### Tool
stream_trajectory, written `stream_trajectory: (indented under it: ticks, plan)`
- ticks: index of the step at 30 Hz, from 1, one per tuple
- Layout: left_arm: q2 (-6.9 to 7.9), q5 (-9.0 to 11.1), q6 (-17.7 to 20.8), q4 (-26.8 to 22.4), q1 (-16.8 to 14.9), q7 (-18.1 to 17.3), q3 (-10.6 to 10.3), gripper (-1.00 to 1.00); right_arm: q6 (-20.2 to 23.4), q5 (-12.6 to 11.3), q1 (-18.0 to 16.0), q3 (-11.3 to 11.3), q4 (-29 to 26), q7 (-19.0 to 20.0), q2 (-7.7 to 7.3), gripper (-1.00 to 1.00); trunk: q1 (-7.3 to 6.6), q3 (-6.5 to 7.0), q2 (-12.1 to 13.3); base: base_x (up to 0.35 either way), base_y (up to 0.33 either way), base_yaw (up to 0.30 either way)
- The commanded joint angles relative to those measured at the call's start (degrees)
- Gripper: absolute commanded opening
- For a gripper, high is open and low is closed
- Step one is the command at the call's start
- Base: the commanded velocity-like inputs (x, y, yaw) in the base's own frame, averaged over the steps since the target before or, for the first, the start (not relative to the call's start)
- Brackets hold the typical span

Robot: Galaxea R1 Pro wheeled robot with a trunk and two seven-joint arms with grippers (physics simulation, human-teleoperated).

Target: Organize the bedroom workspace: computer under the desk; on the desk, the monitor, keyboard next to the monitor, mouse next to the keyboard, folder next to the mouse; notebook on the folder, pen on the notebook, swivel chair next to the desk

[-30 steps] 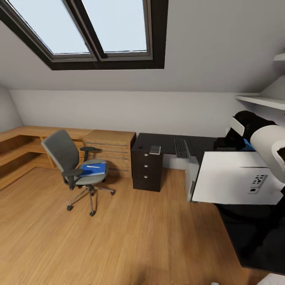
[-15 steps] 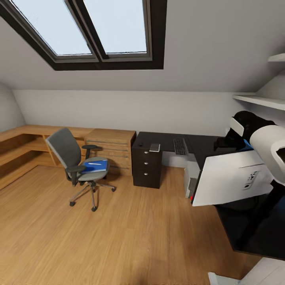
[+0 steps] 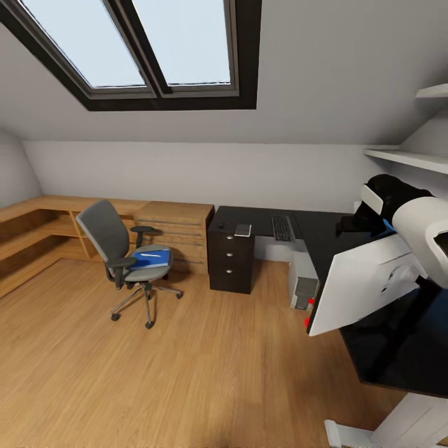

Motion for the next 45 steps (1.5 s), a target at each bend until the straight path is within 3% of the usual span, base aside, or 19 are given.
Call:
stream_trajectory:
  ticks: [1,19,28,41,45]
  plan:
    - [0.03,0.2,-0.1,-0.1,0.0,0.4,-0.5,1.0,0.2,-0.4,0.0,0.6,-0.1,0.0,-0.02,1.0,0.01,-0.08,-0.1,-0.008,0.0,0.0]
    - [-0.05,0.2,-0.1,-0.1,0.0,0.4,-0.5,1.0,0.3,-0.3,0.0,1.0,-0.1,0.0,-0.02,1.0,0.01,-0.08,-0.1,-0.1,0.0,0.0]
    - [-0.06,0.2,-0.1,-0.1,0.0,0.4,-0.5,1.0,0.3,-0.4,0.0,0.9,-4.0,0.0,-0.1,1.0,0.01,-0.08,-0.1,-0.002,0.0,0.0]
    - [-0.01,0.2,-0.1,-0.1,0.0,0.5,-0.5,1.0,0.3,-0.4,0.0,0.9,-4.7,0.0,-0.02,1.0,0.01,-0.08,-0.1,-0.102,0.0,0.0]
    - [-0.05,0.2,-0.1,-0.1,0.0,0.5,-0.5,1.0,0.2,-0.2,0.0,0.8,-9.4,-0.1,-0.11,1.0,0.01,-0.08,-0.1,-0.01,0.0,0.0]
